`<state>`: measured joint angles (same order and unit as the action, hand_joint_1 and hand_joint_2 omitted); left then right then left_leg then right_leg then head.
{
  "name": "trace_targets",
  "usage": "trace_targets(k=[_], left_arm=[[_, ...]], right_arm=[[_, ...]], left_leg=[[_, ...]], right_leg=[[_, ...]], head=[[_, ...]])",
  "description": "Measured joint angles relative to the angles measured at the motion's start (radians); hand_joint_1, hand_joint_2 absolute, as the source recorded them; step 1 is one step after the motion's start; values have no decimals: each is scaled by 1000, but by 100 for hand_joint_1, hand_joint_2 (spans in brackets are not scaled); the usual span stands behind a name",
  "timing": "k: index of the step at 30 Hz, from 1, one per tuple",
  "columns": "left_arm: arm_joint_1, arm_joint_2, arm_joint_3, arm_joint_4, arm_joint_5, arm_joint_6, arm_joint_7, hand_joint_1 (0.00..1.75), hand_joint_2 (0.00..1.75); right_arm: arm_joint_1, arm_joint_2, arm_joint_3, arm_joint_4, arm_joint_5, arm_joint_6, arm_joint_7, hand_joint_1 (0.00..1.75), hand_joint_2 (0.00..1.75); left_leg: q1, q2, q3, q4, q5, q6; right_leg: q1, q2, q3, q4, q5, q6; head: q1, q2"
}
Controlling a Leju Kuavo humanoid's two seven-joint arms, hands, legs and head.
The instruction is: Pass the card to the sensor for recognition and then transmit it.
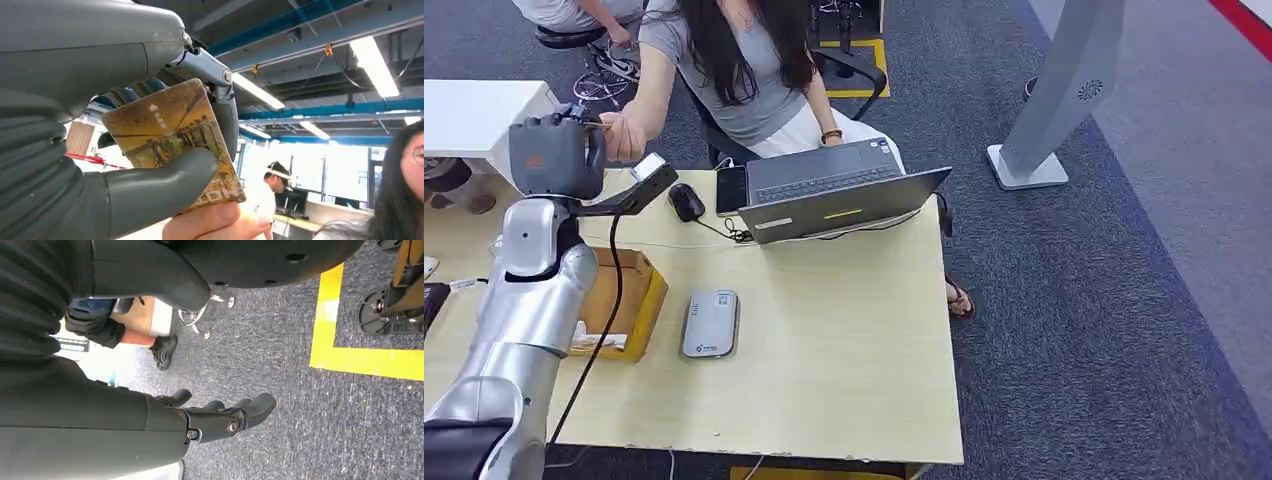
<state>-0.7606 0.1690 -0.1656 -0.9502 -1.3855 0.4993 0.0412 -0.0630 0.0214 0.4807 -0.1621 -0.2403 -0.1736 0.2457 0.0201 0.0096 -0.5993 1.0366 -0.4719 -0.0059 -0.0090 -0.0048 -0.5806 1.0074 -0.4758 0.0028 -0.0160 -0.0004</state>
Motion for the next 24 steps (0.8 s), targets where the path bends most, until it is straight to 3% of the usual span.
trace_targets(k=[3, 4, 5, 10, 11, 13, 15, 18, 24], left_arm=[[-8, -1, 1, 15, 2, -19, 12, 175, 175], [-11, -2, 1, 21, 2, -21, 13, 140, 175], [-13, -2, 1, 26, 2, -22, 13, 33, 175], [-17, -5, 2, 41, 3, -26, 13, 33, 175], [-18, -5, 2, 44, 4, -26, 13, 0, 175], [-21, -5, 2, 50, 14, -33, 3, 0, 175], [-7, -22, 2, 36, 87, -109, -63, 0, 175], [109, -53, -2, -119, 142, -187, -75, 0, 175], [288, -76, -29, -365, 192, -169, -87, 0, 175]], right_arm=[[0, 0, 0, 0, 0, -1, 0, 0, 175], [0, 0, 0, 0, 0, -2, 0, 0, 175], [0, 0, 0, 0, 0, -2, 0, 0, 175], [0, 0, 0, 0, 0, -3, 0, 0, 175], [0, 0, 0, 0, 0, -3, 0, 0, 175], [0, 0, 0, 0, -3, -4, 0, 0, 175], [0, 0, 0, 0, -22, -11, 0, 0, 175], [1, 2, -5, 0, -43, -21, 0, 0, 175], [4, 3, -17, 0, -66, -36, 0, 0, 175]], left_leg=[[0, 0, 0, 0, 0, 0], [0, 0, 0, 0, 0, 0], [0, 0, 0, 0, 0, 0], [0, 0, 0, 0, 0, 0], [0, 0, 0, 0, 0, 0], [0, 0, 0, 0, 0, 0], [0, 0, 0, 0, 0, 0], [-1, 0, 0, 0, 0, 0], [-2, 4, 0, 0, -3, 2]], right_leg=[[0, 0, 0, 0, 0, 0], [0, 0, 0, 0, 0, 0], [0, 0, 0, 0, 0, 0], [0, 0, 0, 0, 0, 0], [0, 0, 0, 0, 0, 0], [0, 0, 0, 0, 0, 0], [0, 0, 0, 0, 0, 0], [0, 0, 0, -1, 0, 0], [-1, 3, 0, -1, -1, 1]], head=[[0, 0], [0, 0], [0, 0], [0, 0], [0, 0], [0, 0], [0, 0], [-2, 0], [0, 0]])
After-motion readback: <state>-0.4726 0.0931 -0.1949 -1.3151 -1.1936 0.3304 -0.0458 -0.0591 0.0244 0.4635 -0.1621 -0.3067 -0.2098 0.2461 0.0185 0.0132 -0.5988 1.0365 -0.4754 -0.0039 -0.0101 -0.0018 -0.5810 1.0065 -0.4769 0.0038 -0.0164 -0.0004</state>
